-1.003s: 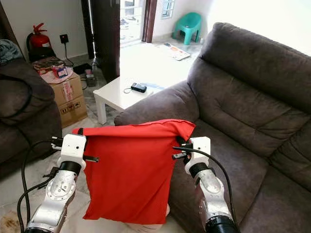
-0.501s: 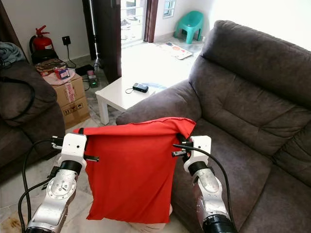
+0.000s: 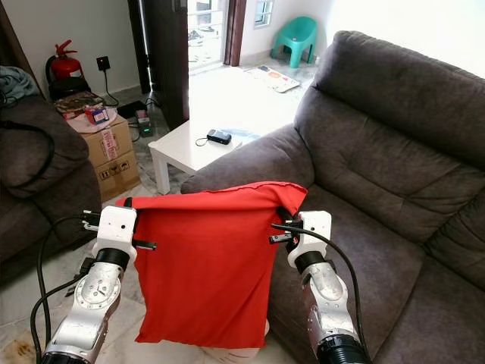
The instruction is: Move the pillow to the sofa from floor
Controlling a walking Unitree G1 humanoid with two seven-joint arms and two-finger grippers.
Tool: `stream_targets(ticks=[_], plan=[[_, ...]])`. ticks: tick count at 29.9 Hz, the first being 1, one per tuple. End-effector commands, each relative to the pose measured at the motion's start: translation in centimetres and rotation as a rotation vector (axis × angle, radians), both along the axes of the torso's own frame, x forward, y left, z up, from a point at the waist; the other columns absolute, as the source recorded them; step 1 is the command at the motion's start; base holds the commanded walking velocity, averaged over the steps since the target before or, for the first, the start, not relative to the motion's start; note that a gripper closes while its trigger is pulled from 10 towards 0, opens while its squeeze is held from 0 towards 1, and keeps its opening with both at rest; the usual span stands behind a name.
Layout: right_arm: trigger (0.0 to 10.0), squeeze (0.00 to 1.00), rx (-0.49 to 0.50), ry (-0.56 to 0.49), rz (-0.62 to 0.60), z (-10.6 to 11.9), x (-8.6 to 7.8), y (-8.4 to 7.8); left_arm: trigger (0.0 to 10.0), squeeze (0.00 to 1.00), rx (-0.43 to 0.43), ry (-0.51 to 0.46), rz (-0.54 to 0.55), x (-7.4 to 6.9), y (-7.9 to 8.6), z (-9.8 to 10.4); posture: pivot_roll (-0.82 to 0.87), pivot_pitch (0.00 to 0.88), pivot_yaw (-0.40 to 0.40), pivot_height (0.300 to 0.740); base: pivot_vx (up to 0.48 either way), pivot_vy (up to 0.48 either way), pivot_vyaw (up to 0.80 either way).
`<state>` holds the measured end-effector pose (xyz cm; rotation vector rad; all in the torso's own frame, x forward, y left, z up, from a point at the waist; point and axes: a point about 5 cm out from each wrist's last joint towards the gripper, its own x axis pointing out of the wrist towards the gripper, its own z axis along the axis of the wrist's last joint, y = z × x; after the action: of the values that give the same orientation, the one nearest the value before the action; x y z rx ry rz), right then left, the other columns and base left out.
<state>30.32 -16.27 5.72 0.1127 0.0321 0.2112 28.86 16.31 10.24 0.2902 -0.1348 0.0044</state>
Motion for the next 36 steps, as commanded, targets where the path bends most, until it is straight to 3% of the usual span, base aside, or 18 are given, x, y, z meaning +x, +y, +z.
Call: stream_targets(ticks=[1,5,29,36], plan=[[10.0,0.0,0.009,-0.111,-0.092,2.16,0.57,-1.99,10.0,0.0,-0.027,-0.072,0.011,0.68,0.2,1.66,0.1,0.0,-0.112,0.74,0.0,0.0,0.0],[10.0,0.0,-0.041,-0.106,-0.082,2.01,0.52,-2.19,10.0,0.0,-0.032,-0.069,-0.007,0.82,-0.12,1.64,0.1,0.0,-0.108,0.74,0.0,0.0,0.0],[10.0,0.0,-0.037,-0.133,-0.082,2.6,0.83,-2.48,10.0,0.0,-0.026,-0.073,-0.032,0.99,-0.47,1.52,0.09,0.0,-0.102,0.74,-0.266,0.0,0.0],[10.0,0.0,-0.031,-0.13,-0.087,2.57,0.87,-2.4,10.0,0.0,-0.028,-0.069,-0.03,1.12,-0.4,1.44,0.09,0.0,-0.103,0.74,0.0,0.0,0.0]])
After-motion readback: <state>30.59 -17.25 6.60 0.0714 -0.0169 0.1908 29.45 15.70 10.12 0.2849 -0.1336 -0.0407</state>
